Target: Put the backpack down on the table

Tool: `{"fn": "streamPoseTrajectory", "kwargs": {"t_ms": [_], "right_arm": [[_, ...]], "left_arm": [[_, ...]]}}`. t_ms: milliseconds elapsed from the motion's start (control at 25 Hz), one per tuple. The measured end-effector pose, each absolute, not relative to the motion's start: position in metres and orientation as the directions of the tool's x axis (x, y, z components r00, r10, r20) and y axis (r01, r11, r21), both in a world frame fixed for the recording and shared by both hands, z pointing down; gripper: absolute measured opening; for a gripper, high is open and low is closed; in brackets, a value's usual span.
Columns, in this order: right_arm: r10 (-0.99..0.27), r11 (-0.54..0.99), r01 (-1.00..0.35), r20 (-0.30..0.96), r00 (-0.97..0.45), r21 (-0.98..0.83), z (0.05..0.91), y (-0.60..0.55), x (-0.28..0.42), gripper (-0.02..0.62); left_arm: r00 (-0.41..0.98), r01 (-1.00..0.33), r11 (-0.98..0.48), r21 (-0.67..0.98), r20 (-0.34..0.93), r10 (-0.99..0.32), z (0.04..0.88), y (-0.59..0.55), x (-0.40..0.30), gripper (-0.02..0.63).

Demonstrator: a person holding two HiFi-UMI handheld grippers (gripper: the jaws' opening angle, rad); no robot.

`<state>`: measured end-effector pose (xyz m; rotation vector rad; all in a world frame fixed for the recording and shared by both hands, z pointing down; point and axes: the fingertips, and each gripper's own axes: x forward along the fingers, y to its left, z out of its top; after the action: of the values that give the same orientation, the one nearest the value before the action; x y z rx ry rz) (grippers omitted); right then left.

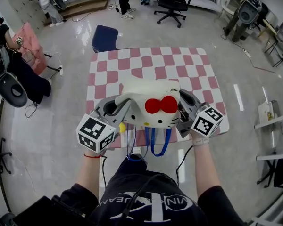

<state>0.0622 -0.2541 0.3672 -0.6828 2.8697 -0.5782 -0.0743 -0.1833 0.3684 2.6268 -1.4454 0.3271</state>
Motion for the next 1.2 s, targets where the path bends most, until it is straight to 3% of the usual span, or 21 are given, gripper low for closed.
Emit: {"fn": "streamPoseTrajectory", "kwargs": {"t_ms": [1200], "right_arm": [[-0.516, 0.751, -0.507, 0.104, -0.85, -0.422, 0.419, -0.393, 0.01, 0.014]], "left_arm": [[0.507, -0.829, -0.557, -0.047, 0.354, -0.786, 0.414, -0.327, -0.127, 0.043]]}}
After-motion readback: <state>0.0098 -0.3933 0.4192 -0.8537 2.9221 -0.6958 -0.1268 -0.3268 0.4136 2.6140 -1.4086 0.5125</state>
